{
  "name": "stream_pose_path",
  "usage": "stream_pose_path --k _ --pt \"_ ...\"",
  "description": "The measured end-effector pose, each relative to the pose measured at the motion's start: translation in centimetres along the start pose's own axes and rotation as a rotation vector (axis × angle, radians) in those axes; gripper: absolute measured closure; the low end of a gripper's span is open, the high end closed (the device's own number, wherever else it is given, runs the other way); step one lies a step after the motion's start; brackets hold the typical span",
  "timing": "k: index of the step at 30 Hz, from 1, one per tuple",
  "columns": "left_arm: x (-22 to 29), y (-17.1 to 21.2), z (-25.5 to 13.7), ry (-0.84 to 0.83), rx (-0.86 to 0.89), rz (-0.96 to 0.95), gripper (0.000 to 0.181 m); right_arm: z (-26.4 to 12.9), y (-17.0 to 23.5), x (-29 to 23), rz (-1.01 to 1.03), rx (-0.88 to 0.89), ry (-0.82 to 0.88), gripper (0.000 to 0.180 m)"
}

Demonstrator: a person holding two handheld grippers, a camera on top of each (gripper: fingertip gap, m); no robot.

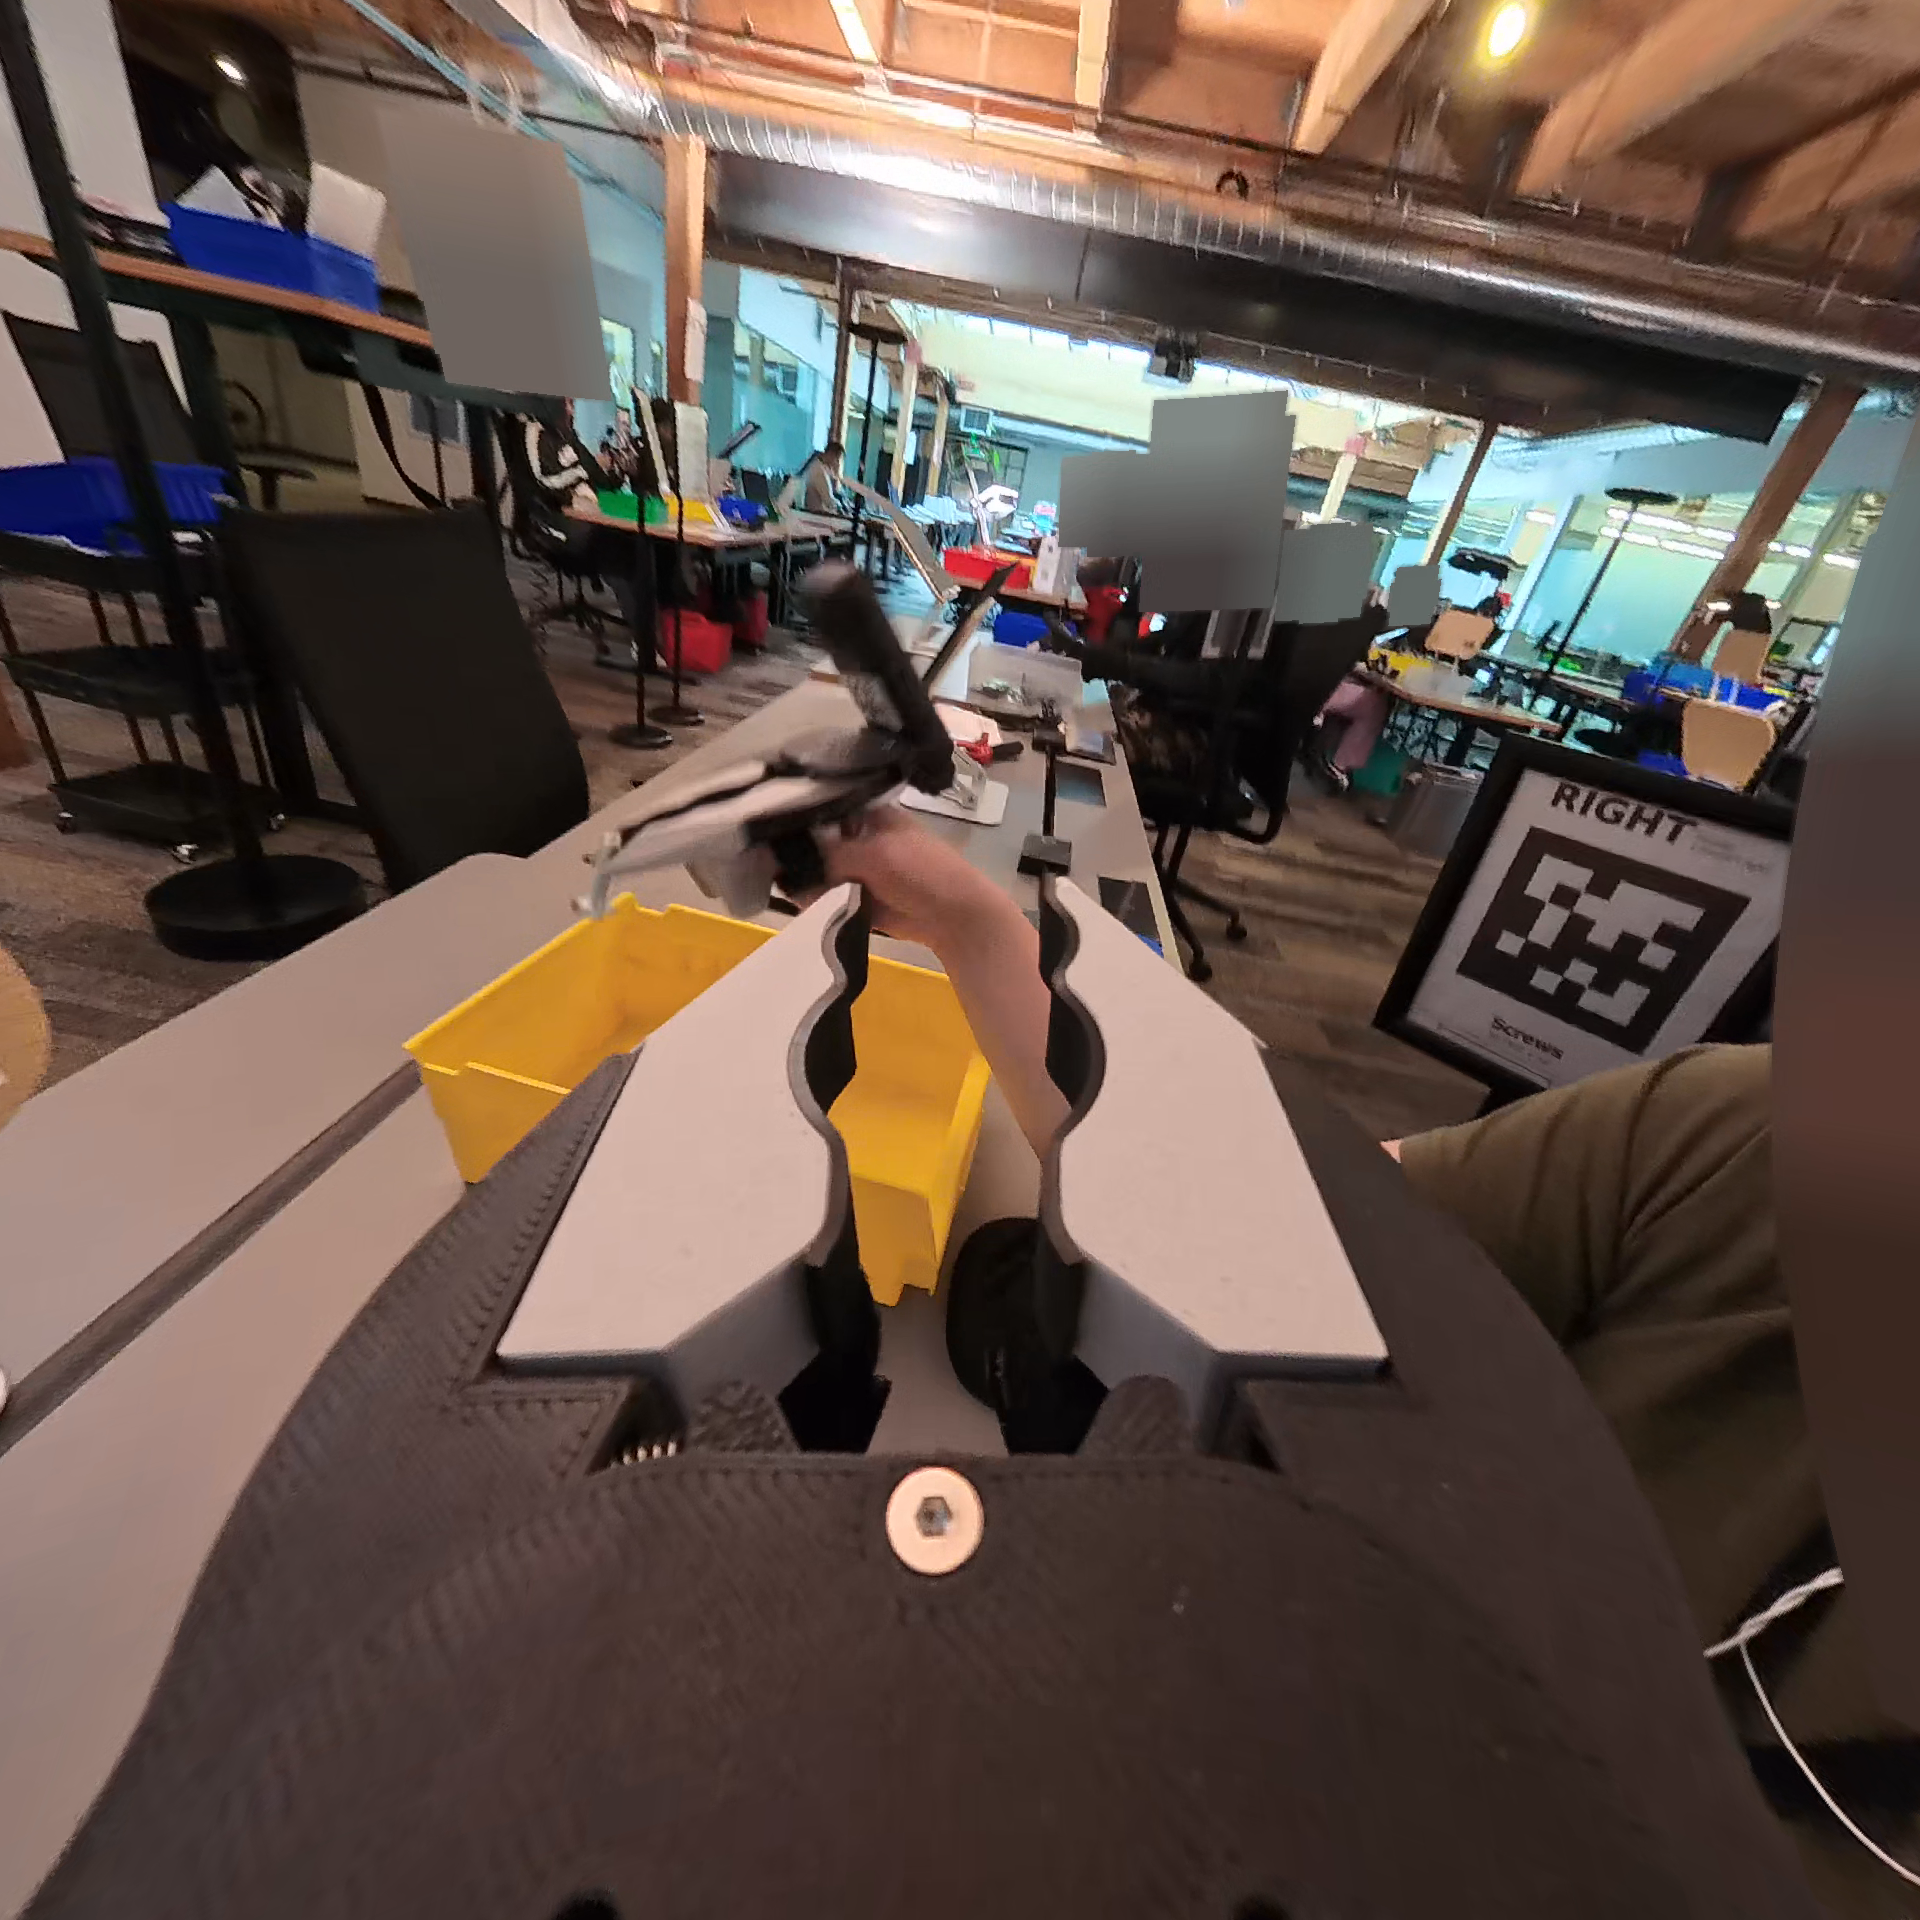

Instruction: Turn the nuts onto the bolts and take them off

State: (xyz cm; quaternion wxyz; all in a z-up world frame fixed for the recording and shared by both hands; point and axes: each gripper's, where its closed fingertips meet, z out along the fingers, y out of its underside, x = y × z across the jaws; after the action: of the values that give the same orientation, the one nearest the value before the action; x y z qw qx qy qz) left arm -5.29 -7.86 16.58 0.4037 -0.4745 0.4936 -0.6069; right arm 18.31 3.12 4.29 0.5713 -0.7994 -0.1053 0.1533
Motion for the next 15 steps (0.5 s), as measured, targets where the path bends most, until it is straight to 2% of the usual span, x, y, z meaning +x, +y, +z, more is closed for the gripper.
stream_pose_path --k 2,8,11,15 --pt "-0.1 -0.2 -0.3 -0.007 0.005 0.004 0.151 0.0 4.3 4.6 0.043 -0.172 0.176 0.171" --pt "-0.2 0.3 -0.2 -0.005 -0.020 -0.001 0.151 -0.8 12.5 8.9 0.114 -0.524 0.307 0.171" --pt "-0.3 0.7 0.2 0.000 -0.040 -0.007 0.151 -1.1 14.9 9.4 0.113 -0.654 0.339 0.170" --pt "-0.3 1.1 0.4 0.001 -0.062 -0.009 0.151 0.3 14.4 8.9 0.106 -0.625 0.313 0.161"
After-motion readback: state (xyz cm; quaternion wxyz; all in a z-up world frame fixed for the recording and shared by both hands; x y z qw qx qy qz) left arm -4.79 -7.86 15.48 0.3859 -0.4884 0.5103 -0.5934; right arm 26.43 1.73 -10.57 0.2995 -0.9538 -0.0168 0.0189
